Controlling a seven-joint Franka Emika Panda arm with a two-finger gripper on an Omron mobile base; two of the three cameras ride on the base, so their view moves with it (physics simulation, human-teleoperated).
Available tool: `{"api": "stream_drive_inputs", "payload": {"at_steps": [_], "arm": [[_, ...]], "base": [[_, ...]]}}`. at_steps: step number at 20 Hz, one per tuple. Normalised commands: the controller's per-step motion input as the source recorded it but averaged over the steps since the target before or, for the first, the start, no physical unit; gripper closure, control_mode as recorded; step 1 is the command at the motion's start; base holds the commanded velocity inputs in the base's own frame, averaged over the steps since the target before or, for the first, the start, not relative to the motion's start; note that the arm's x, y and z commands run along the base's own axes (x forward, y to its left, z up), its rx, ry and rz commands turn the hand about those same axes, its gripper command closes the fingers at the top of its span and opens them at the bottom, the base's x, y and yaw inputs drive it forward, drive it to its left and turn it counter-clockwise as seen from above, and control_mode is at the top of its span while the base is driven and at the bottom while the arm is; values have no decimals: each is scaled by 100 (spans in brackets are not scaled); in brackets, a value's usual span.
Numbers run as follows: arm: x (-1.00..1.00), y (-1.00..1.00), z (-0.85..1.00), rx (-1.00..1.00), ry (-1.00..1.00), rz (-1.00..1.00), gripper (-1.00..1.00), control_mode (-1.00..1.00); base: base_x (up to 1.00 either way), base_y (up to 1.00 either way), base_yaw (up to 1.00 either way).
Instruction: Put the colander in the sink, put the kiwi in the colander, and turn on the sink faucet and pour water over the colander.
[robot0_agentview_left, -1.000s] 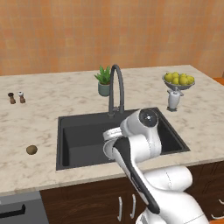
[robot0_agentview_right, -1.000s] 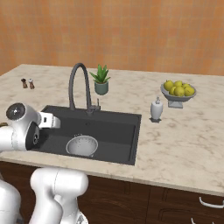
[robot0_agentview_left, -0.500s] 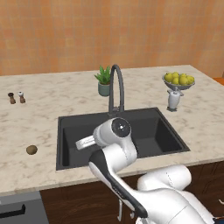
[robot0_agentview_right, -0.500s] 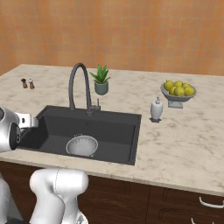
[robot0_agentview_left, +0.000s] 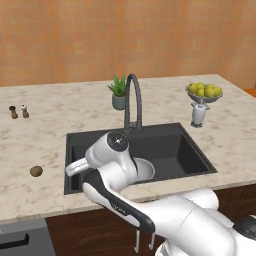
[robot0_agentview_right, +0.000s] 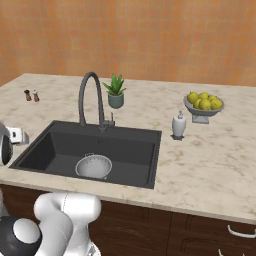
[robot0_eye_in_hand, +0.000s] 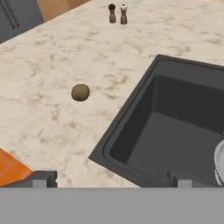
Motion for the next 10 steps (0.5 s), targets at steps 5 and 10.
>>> {"api": "stream_drive_inputs", "payload": {"at_steps": [5, 10], "arm": [[0, 23, -3, -3, 15, 7, -100, -100], [-2, 8, -14, -7, 0, 3, -100, -100]], "base": [[0, 0, 0], [0, 0, 0]]}}
